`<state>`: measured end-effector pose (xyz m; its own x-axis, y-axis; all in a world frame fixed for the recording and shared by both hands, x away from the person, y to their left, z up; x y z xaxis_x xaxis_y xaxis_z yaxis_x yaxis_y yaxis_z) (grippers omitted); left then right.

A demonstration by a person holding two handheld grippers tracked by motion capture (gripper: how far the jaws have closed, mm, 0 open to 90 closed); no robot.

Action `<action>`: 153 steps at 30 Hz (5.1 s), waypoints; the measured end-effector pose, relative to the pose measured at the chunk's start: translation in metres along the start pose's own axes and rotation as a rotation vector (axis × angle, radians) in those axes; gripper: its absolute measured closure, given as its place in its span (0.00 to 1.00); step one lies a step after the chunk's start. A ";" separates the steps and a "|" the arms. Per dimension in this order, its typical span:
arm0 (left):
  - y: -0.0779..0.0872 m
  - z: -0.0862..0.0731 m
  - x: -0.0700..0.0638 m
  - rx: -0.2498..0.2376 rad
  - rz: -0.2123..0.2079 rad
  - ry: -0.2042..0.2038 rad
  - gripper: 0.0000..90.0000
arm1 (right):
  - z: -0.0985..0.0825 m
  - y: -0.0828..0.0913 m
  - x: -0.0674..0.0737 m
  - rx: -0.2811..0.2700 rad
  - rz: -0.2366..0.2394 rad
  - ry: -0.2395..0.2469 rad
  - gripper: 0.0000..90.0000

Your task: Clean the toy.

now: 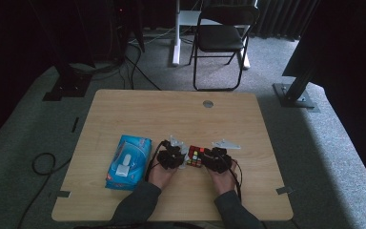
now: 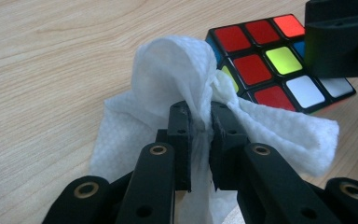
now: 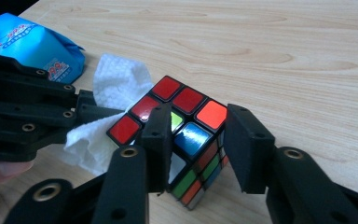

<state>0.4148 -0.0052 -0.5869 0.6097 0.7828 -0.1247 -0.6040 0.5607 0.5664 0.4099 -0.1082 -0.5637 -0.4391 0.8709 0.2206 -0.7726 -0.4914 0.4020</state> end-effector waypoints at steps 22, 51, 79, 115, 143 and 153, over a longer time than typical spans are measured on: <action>-0.001 0.030 0.001 -0.075 0.001 0.012 0.89 | 0.003 -0.004 -0.001 -0.015 -0.007 0.004 0.77; -0.029 -0.002 0.015 0.037 0.073 0.007 0.91 | 0.002 -0.004 -0.001 -0.019 -0.009 0.005 0.76; 0.001 0.020 0.003 -0.076 0.026 0.024 0.91 | 0.002 -0.004 -0.001 -0.022 -0.010 0.006 0.76; -0.020 -0.010 0.007 0.034 0.045 -0.012 0.91 | 0.002 -0.004 -0.001 -0.024 -0.015 0.007 0.77; 0.004 0.008 0.000 -0.033 -0.005 0.011 0.91 | 0.002 -0.004 -0.001 -0.026 -0.009 0.003 0.77; 0.009 0.001 -0.006 -0.034 -0.015 -0.001 0.91 | 0.002 -0.004 0.000 -0.027 -0.010 0.004 0.77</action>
<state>0.4062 -0.0047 -0.5799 0.6195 0.7738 -0.1323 -0.6119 0.5815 0.5361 0.4144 -0.1064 -0.5638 -0.4333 0.8757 0.2131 -0.7889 -0.4829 0.3801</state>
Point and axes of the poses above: each handheld gripper's, and its own axes: y roughly backward along the jaws, z roughly out of its top, x roughly to its left, the point moved 10 cm from there along -y, roughly forward along the jaws, and after that the axes turned 12 degrees about -x, right-handed, at the moved point
